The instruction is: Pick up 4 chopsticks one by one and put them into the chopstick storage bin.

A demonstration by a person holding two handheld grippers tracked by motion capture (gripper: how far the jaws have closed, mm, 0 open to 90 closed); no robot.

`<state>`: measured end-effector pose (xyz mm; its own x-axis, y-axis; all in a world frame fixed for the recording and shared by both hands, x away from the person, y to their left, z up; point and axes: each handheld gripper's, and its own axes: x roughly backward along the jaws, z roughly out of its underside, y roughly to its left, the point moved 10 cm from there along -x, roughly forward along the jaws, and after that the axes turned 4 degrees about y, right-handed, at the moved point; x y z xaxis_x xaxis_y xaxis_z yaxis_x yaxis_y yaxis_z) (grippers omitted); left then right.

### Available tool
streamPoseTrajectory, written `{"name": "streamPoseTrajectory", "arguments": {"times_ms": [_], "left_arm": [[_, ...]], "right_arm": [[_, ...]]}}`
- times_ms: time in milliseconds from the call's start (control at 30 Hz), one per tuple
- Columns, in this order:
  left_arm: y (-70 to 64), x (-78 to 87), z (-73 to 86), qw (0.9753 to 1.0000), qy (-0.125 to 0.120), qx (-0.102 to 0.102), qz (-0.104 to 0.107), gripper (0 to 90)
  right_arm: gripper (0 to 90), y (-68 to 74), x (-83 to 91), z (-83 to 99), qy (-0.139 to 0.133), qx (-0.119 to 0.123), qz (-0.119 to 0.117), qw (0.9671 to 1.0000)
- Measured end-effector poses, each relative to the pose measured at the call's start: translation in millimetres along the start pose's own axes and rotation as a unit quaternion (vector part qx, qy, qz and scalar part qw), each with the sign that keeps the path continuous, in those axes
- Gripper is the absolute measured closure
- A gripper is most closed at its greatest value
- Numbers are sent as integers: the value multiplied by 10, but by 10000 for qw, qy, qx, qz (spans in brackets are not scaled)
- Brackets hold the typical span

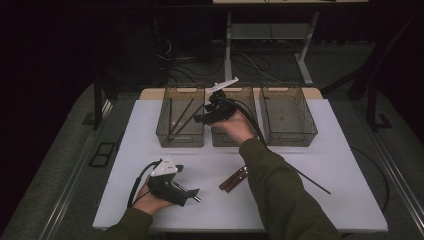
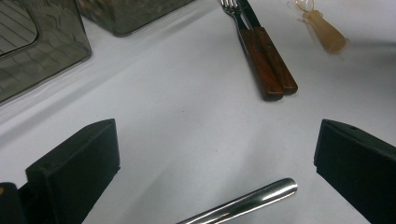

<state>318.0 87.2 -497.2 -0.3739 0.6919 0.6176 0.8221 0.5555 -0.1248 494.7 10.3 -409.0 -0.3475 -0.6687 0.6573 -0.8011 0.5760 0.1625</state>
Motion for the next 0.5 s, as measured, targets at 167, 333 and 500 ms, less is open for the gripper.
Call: {"name": "streamPoseTrajectory", "arguments": {"times_ms": [167,333,500], "left_arm": [[-2,-1,-4,10000,-10,2,-8,0],[0,1,-5,10000,-20,-8,-10,0],[1,-1,7,10000,22,3,-27,0]], "right_arm": [[290,-56,226,109,-111,68,41,9999],[287,-76,420,210,-268,51,-13,9996],[273,-102,587,328,-330,89,22,9994]]}}
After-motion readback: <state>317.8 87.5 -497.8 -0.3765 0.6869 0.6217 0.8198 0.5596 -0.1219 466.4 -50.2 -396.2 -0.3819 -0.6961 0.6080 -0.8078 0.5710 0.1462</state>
